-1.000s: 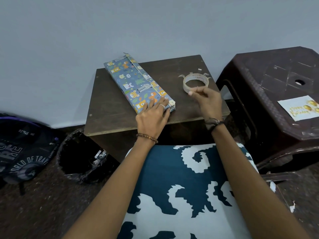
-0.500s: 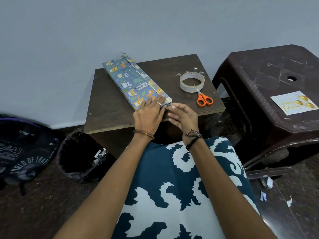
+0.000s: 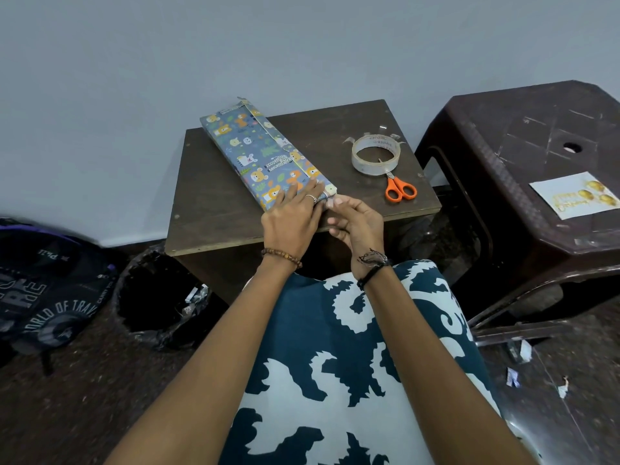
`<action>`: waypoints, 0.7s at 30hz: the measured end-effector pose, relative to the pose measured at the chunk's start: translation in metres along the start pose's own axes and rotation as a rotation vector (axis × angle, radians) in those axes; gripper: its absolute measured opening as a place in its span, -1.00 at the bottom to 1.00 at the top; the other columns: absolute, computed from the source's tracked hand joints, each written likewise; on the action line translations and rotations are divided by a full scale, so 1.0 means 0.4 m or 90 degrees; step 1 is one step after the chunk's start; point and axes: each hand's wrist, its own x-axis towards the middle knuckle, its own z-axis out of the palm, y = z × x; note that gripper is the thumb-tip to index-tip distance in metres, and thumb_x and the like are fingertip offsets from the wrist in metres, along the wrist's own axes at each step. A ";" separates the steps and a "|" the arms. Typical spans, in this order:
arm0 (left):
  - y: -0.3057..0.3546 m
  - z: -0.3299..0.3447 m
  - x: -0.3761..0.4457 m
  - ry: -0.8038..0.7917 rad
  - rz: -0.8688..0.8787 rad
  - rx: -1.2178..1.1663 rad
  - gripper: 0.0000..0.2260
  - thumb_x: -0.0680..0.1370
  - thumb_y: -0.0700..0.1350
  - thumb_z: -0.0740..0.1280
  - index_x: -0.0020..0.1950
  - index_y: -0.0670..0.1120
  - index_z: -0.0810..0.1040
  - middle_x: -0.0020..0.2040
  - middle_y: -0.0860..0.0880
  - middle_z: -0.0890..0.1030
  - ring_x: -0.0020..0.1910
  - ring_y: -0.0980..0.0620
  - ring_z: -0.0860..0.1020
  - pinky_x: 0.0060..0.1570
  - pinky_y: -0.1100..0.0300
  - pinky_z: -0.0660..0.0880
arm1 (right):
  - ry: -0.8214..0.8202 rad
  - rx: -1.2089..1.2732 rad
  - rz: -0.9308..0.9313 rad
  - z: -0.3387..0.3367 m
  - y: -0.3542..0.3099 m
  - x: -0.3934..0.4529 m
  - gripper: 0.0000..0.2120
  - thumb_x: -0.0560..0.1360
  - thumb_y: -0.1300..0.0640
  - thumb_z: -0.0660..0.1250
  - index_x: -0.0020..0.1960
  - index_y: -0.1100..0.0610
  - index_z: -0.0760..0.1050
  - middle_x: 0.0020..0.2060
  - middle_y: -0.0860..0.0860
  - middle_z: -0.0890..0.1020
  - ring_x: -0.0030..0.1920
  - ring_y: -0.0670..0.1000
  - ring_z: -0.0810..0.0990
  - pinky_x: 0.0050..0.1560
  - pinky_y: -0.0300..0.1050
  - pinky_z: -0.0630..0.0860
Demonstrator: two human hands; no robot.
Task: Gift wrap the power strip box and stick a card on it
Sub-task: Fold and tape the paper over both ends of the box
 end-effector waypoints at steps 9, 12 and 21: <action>0.002 0.000 0.001 -0.024 -0.009 -0.016 -0.74 0.40 -0.07 0.39 0.06 -0.07 0.65 0.04 -0.01 0.67 0.02 -0.11 0.64 -0.09 0.04 0.59 | 0.032 -0.006 0.003 0.005 0.005 0.006 -0.91 0.45 0.29 0.39 -0.13 0.14 0.51 -0.24 0.06 0.59 -0.51 -0.19 0.49 -0.50 -0.35 0.46; 0.001 -0.003 0.000 -0.028 -0.012 -0.034 -0.74 0.42 -0.09 0.39 0.09 -0.10 0.63 0.07 -0.05 0.66 0.04 -0.15 0.63 -0.04 0.00 0.58 | 0.041 -0.001 0.005 0.008 0.008 0.003 -0.90 0.45 0.29 0.39 -0.14 0.13 0.51 -0.24 0.05 0.58 -0.48 -0.19 0.49 -0.49 -0.35 0.48; 0.004 -0.014 0.000 0.002 0.031 -0.008 -0.76 0.37 -0.01 0.42 0.01 0.00 0.67 -0.05 0.04 0.70 -0.07 0.02 0.67 -0.25 0.23 0.58 | 0.072 0.058 0.046 0.014 0.010 0.000 -0.90 0.45 0.24 0.40 -0.10 0.17 0.47 -0.21 0.07 0.59 -0.34 -0.07 0.51 -0.45 -0.29 0.54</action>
